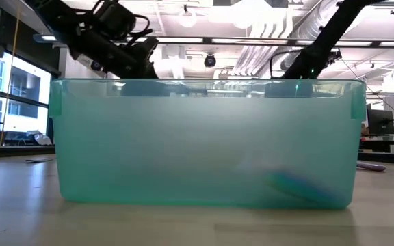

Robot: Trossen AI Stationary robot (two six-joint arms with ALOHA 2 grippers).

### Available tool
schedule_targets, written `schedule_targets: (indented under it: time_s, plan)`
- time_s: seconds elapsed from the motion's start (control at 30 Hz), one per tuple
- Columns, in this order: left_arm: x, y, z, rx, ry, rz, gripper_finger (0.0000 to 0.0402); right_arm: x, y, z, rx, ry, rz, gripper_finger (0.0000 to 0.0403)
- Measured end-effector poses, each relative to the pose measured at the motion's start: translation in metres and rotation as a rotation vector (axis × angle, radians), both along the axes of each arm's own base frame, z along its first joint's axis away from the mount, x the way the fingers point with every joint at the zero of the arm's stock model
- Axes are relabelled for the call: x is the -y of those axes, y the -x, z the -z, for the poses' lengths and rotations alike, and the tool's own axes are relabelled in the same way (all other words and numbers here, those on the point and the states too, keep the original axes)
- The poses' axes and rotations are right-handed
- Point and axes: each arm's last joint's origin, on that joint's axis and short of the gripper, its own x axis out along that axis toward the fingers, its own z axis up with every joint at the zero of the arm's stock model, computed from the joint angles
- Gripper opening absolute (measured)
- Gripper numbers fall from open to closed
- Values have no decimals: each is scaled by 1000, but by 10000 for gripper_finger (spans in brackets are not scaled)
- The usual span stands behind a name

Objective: Sort silverware by color (type)
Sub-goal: Put the gold spoon into the red bin

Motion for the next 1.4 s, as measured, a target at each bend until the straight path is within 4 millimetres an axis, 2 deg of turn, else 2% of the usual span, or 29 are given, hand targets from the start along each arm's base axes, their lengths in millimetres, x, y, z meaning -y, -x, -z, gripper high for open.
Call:
schedule_targets:
  time_s: [0.23,0.47,0.6,0.77,0.9,1.03,1.2,1.33,1.4]
  plan:
    - [1,5,2,-6,10,-41,0,5,-4,17,-24,-11,-1,99]
    - [1,6,4,-21,34,-63,0,6,-6,17,-11,-11,-104,10]
    - [2,8,8,-61,53,-54,0,7,-5,16,23,-28,-153,14]
    - [-3,12,10,-90,54,-90,0,-1,-11,4,100,-33,-223,3]
    - [-11,16,12,-102,70,-114,0,-10,-28,-19,223,-3,-333,1]
    - [-20,21,13,-111,86,-114,0,-22,-57,-43,238,46,-480,1]
    - [-28,26,13,-118,80,-107,0,-33,-100,-92,294,211,-685,0]
    - [-34,30,13,-121,70,-115,0,-33,-131,-125,294,354,-860,0]
    - [-36,31,14,-124,71,-117,0,-29,-146,-130,267,373,-925,0]
